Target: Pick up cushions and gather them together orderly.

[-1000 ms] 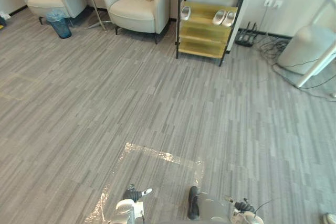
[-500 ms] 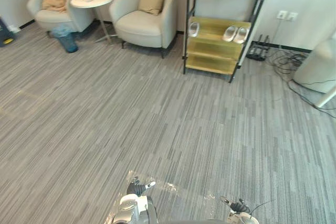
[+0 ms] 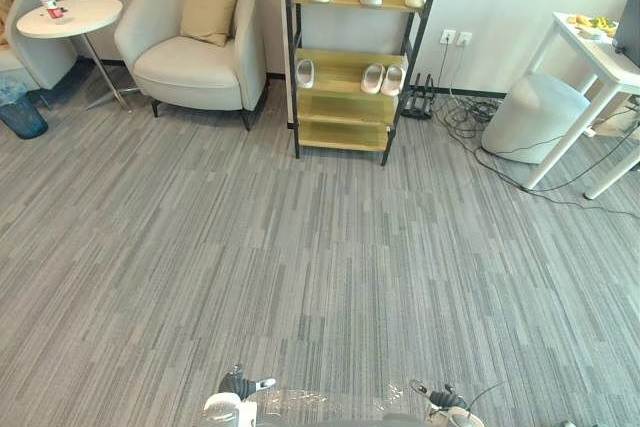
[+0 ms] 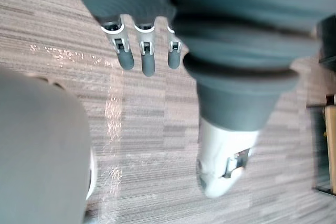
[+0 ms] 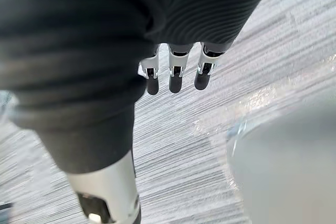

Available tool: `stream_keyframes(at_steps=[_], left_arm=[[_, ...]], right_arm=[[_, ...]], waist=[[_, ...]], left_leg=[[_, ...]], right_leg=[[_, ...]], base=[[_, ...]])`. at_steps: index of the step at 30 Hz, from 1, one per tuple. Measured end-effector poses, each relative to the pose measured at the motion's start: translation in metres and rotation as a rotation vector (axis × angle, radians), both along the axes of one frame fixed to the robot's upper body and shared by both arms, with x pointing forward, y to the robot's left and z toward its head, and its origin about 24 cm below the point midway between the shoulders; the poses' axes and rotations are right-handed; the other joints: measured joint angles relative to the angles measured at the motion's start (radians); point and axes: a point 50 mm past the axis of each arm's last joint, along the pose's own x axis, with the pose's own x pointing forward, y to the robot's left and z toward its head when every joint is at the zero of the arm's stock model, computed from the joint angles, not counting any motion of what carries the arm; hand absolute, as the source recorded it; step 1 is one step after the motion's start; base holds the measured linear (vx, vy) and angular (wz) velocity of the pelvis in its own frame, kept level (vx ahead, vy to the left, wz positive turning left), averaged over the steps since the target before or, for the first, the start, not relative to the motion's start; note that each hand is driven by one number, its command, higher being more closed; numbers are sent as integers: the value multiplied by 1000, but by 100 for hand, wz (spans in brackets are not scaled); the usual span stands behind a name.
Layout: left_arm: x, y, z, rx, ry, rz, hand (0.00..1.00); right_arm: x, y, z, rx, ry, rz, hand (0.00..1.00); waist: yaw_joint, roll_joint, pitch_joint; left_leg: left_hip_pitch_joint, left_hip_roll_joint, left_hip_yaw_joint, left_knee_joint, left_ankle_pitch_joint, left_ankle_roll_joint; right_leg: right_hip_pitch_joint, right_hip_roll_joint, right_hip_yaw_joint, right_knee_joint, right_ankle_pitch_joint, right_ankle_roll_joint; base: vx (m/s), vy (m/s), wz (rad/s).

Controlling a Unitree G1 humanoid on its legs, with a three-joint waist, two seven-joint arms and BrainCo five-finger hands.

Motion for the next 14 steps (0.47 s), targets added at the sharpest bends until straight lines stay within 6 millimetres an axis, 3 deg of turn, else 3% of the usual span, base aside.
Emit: stream_keyframes(at_steps=[1, 3, 11, 14], left_arm=[[-2, -4, -1, -12, 10, 2, 0], [-4, -4, -2, -17, 19, -2, 0], [-3, 3, -1, -21, 4, 61, 0], [-2, 5, 0, -19, -4, 81, 0]], right_arm=[[-5, -8, 1, -18, 6, -24, 0], [-15, -12, 0, -23, 25, -44, 0], [-19, -7, -1, -6, 29, -72, 0], [-18, -4, -2, 0, 24, -79, 0]], waist=[[-7, 17, 1], [-10, 24, -2], [3, -15, 15], [5, -19, 18]], left_leg=[[18, -1, -24, -16, 6, -4], [37, -3, -47, -22, 17, 0], [55, -14, -49, -49, 37, -3], [51, -18, -47, -74, 43, -13]], right_leg=[[17, 3, -7, -10, 0, -1], [54, 3, -22, -27, 2, -4], [59, -2, -2, -32, 16, -5], [43, -4, 6, -41, 30, 4]], base=[[99, -46, 13], [59, -58, 21], [-58, 3, 0], [-108, 30, -5]])
